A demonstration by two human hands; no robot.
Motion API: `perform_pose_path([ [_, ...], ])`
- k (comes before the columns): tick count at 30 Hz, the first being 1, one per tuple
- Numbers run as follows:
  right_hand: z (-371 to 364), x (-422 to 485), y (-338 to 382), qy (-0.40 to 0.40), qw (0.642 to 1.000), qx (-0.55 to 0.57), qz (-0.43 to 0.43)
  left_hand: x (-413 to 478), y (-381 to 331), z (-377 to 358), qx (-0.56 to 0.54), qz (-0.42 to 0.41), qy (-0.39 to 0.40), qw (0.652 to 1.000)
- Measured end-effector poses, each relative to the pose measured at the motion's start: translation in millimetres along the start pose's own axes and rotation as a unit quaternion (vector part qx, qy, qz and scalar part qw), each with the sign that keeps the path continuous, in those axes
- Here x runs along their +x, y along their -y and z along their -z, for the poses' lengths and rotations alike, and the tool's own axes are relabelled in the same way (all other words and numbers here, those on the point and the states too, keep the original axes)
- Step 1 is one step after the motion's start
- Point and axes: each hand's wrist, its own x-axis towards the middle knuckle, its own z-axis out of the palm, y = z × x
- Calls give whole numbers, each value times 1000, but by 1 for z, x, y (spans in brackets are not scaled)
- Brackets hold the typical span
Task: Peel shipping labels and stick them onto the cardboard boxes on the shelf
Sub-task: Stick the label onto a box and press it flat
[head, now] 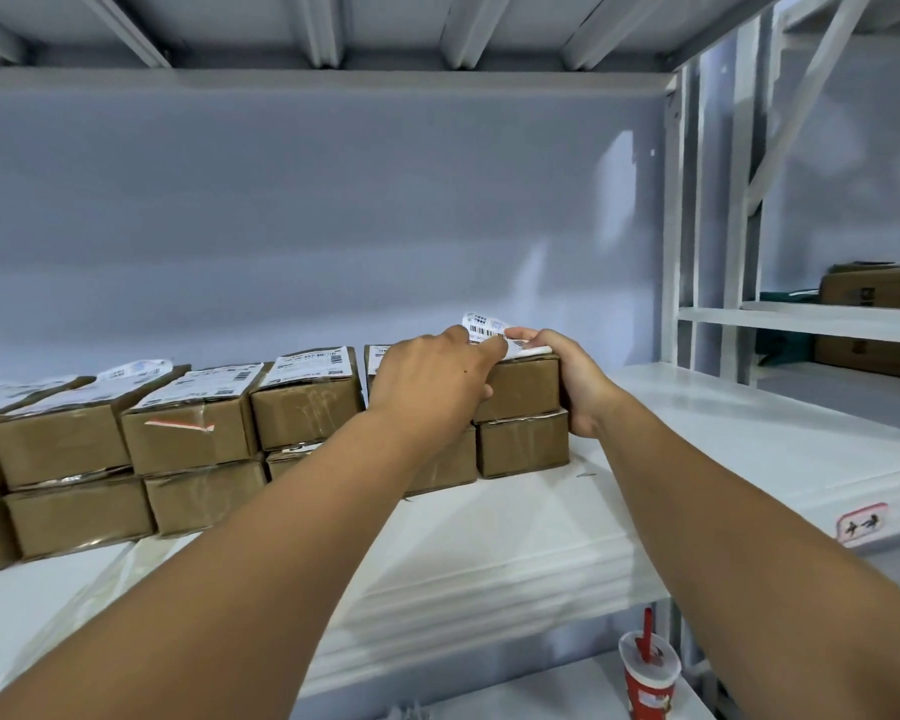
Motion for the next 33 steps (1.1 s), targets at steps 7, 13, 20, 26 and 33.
perform_pose_path([
  [7, 3, 5, -5, 35, 997, 61, 15, 27, 16, 13, -258, 52, 89, 961],
  [13, 5, 9, -7, 37, 996, 79, 17, 63, 27, -9, -349, 75, 171, 919],
  [20, 7, 15, -10, 29, 997, 74, -5, 66, 38, -13, -365, 93, 346, 859],
  [26, 10, 19, -13, 39, 997, 67, 30, 68, 36, -23, -371, 132, 366, 843],
  [33, 9, 15, -9, 27, 992, 19, 118, 64, 34, -20, -386, 124, 369, 836],
])
